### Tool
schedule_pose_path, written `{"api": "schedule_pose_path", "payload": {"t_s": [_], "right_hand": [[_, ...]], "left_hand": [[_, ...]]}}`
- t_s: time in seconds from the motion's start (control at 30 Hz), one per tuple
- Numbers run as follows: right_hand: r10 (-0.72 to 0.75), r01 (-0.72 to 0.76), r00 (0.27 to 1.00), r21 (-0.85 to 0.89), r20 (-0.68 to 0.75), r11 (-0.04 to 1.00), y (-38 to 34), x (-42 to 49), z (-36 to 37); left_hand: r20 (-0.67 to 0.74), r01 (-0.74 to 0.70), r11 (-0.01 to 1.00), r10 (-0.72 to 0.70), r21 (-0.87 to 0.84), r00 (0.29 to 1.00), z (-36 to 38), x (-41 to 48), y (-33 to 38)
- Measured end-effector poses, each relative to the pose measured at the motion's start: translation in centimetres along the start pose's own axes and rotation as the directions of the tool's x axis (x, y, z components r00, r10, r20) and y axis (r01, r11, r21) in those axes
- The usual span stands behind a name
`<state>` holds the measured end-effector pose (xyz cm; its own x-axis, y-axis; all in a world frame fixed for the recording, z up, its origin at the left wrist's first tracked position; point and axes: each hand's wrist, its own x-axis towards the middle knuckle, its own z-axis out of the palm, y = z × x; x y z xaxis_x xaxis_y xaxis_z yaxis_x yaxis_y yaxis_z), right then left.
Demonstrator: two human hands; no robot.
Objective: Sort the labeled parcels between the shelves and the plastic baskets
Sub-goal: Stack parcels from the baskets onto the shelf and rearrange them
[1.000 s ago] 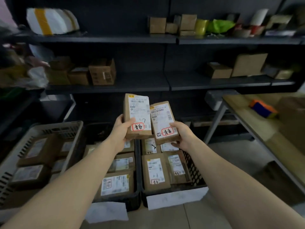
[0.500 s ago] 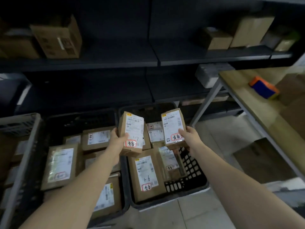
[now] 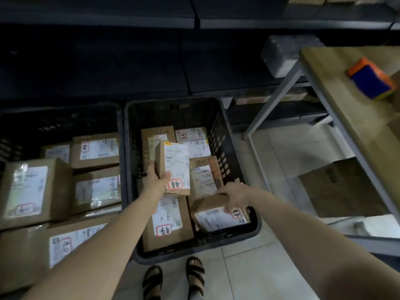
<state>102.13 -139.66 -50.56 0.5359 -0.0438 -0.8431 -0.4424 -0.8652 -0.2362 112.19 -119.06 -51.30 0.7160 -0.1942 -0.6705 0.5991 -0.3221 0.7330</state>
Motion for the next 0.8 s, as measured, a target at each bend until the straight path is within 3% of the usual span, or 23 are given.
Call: {"api": "schedule_pose_path", "payload": {"t_s": [0.1, 0.23, 0.43, 0.6, 0.67, 0.8], "right_hand": [[-0.089, 0.097, 0.995, -0.243, 0.045, 0.965, -0.1, 0.8, 1.3], [-0.134, 0.127, 0.991, -0.542, 0.027, 0.831, -0.9, 1.1, 2.1], [-0.211, 0.165, 0.977, -0.700, 0.021, 0.695, -2.0, 0.7, 2.3], [-0.327, 0.230, 0.943, -0.829, 0.061, 0.509, -3.2, 1.2, 3.5], [-0.346, 0.233, 0.938, -0.808, 0.038, 0.541, -3.1, 1.4, 4.0], [-0.347, 0.264, 0.938, -0.663, 0.007, 0.700, -2.2, 1.7, 4.7]], "left_hand": [[0.012, -0.017, 0.999, 0.017, 0.043, 1.000, 1.0, -0.5, -0.9], [-0.024, -0.065, 0.996, 0.067, 0.054, 0.997, 1.8, -0.8, -1.3], [-0.007, -0.083, 0.995, 0.083, 0.058, 0.997, 2.5, -1.3, -1.7], [-0.048, -0.079, 0.997, 0.079, 0.014, 0.996, 2.7, -1.3, -2.0], [-0.042, -0.087, 0.996, 0.087, 0.010, 0.995, 2.9, -1.4, -2.0], [-0.024, -0.094, 0.996, 0.094, -0.002, 0.995, 3.1, -1.2, -2.3]]}}
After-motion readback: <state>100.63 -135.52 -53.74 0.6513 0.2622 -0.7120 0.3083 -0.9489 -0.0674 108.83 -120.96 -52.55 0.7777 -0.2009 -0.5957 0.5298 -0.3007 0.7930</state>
